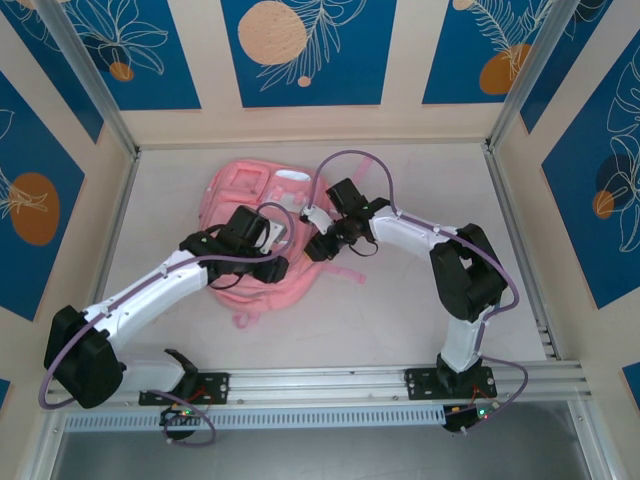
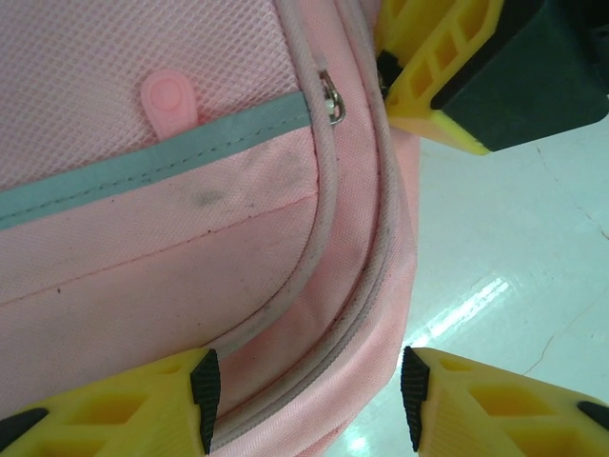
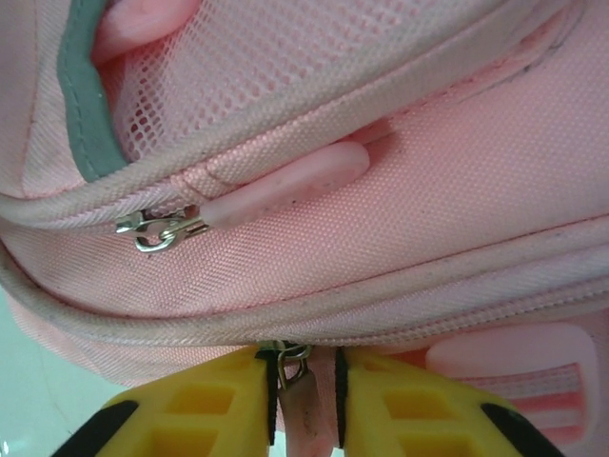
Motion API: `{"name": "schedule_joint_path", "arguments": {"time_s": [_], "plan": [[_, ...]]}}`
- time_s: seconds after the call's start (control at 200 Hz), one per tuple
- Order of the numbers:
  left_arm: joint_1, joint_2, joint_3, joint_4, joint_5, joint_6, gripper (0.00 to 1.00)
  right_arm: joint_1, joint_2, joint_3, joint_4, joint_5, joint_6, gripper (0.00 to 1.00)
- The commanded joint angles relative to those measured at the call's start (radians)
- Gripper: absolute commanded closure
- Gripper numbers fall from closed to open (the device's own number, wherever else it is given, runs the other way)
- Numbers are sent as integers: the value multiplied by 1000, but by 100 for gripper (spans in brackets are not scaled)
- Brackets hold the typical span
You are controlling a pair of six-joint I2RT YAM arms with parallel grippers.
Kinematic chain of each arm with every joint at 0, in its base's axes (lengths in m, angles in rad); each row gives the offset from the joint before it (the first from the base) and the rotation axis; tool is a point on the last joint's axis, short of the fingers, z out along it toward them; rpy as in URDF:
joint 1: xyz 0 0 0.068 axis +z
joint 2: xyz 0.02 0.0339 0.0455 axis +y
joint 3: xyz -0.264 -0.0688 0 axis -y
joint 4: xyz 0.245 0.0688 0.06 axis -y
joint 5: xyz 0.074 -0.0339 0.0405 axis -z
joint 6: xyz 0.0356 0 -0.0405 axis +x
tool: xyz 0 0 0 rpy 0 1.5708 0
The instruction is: Pack the student bag
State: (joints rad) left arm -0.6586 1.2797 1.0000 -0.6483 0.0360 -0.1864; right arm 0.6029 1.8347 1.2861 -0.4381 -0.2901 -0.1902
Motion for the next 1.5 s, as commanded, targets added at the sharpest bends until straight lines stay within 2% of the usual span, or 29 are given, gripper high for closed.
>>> {"name": "schedule_joint_path", "arguments": {"time_s": [0.0, 0.225, 0.495, 0.72, 0.895, 1.18, 1.28, 1.41, 1.495], "plan": [[-15, 5, -12, 12, 5, 30, 46, 9, 8, -15, -13, 27, -16, 79], [-41, 32, -14, 22, -44, 53, 46, 18, -25, -17, -1, 24, 8, 100], [-76, 87, -2, 33, -119, 80, 44, 7, -102, -32, 4, -83, 39, 100], [-109, 92, -1, 43, -159, 90, 47, -5, -140, -31, 19, -155, 67, 100], [-122, 69, 2, 66, -147, 97, 60, -18, -158, -29, 30, -189, 83, 100], [-119, 53, 32, 137, -74, 58, 70, -29, -165, -34, 41, -224, 98, 100], [-118, 78, 62, 121, -60, 26, 70, -32, -164, -33, 41, -221, 101, 100], [-119, 129, 92, 75, -160, 13, 67, -35, -163, -34, 39, -219, 103, 100], [-119, 151, 93, 76, -172, 17, 67, -35, -165, -35, 38, -223, 102, 100]]}}
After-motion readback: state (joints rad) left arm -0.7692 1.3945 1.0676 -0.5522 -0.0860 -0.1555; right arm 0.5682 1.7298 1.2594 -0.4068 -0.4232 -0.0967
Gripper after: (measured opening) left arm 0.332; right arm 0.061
